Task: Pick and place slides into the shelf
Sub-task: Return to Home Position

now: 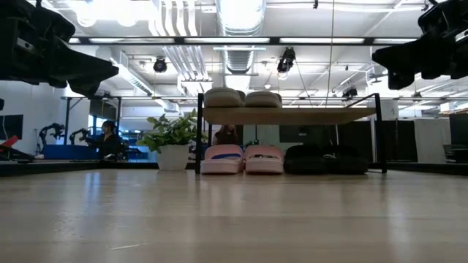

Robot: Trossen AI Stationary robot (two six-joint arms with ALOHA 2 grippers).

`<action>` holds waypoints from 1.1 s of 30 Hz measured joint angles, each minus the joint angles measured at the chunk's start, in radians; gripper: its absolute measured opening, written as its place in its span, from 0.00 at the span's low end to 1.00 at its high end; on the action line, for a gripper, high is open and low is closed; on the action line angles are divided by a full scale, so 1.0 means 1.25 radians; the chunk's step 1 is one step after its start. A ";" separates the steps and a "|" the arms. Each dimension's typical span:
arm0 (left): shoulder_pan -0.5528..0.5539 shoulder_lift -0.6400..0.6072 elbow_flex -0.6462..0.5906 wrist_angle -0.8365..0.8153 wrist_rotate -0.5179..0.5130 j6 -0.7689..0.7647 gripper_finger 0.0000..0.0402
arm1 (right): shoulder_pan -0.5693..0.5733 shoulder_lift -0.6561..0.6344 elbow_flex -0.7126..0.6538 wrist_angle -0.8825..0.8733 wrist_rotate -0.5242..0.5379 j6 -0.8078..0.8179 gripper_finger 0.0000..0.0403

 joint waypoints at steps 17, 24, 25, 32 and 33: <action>0.000 0.005 0.000 0.000 0.000 0.000 0.24 | 0.000 0.004 0.000 -0.003 -0.002 0.290 0.08; 0.000 0.007 0.000 0.001 0.000 0.000 0.24 | 0.000 0.004 0.000 -0.003 -0.002 0.291 0.08; 0.000 0.008 0.000 0.000 0.000 0.000 0.24 | 0.000 0.004 0.000 -0.003 -0.002 0.291 0.08; 0.000 0.008 0.000 0.000 0.000 0.000 0.24 | 0.000 0.004 0.000 -0.003 -0.002 0.290 0.08; 0.000 0.008 0.000 0.000 0.000 0.000 0.24 | 0.000 0.004 0.000 -0.003 -0.002 0.290 0.08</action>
